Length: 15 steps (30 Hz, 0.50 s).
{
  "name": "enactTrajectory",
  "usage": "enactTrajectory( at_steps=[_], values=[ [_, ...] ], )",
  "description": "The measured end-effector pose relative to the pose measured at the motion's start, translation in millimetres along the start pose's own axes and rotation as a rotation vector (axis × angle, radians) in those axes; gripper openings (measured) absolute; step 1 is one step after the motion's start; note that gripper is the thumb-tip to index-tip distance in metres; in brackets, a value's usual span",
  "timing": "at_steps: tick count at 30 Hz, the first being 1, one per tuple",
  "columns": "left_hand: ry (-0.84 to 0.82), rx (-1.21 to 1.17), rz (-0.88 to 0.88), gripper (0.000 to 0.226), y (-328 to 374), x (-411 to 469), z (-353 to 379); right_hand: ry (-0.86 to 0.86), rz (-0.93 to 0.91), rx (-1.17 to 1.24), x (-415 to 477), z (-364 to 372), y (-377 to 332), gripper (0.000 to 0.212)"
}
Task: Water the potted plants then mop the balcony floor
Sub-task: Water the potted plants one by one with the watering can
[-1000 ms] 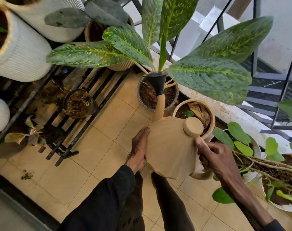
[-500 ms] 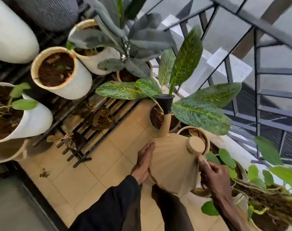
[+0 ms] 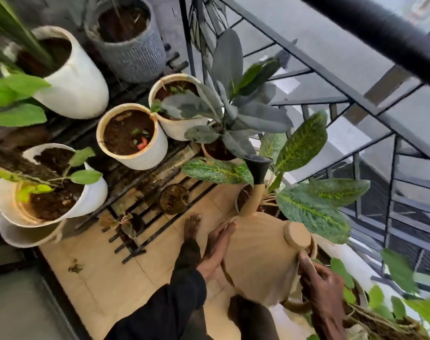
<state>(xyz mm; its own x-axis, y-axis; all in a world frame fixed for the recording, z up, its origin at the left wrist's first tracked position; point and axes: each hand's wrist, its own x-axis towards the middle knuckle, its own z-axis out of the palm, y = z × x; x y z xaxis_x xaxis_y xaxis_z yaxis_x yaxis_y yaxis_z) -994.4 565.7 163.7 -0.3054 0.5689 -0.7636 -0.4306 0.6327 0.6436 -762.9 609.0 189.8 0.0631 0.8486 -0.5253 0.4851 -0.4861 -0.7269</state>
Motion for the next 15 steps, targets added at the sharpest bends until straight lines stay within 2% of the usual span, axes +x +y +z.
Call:
enactTrajectory(
  at_steps=[3,5,9,15],
  values=[
    [-0.011,0.033,-0.041,0.033,19.5,17.5,-29.3,0.002,0.027,0.004,-1.1,30.9,-27.9,0.048],
    [0.048,0.080,-0.069,0.028,29.7,39.9,-51.4,0.018,0.015,-0.023,3.6,55.7,-46.0,0.052],
    [0.044,0.125,-0.174,0.048,32.3,83.1,-92.2,0.017,-0.057,-0.140,10.0,98.6,-78.6,0.061],
    [-0.019,0.075,-0.239,0.049,78.0,102.3,-123.8,0.082,-0.077,-0.196,22.6,147.3,-136.3,0.054]
  ],
)
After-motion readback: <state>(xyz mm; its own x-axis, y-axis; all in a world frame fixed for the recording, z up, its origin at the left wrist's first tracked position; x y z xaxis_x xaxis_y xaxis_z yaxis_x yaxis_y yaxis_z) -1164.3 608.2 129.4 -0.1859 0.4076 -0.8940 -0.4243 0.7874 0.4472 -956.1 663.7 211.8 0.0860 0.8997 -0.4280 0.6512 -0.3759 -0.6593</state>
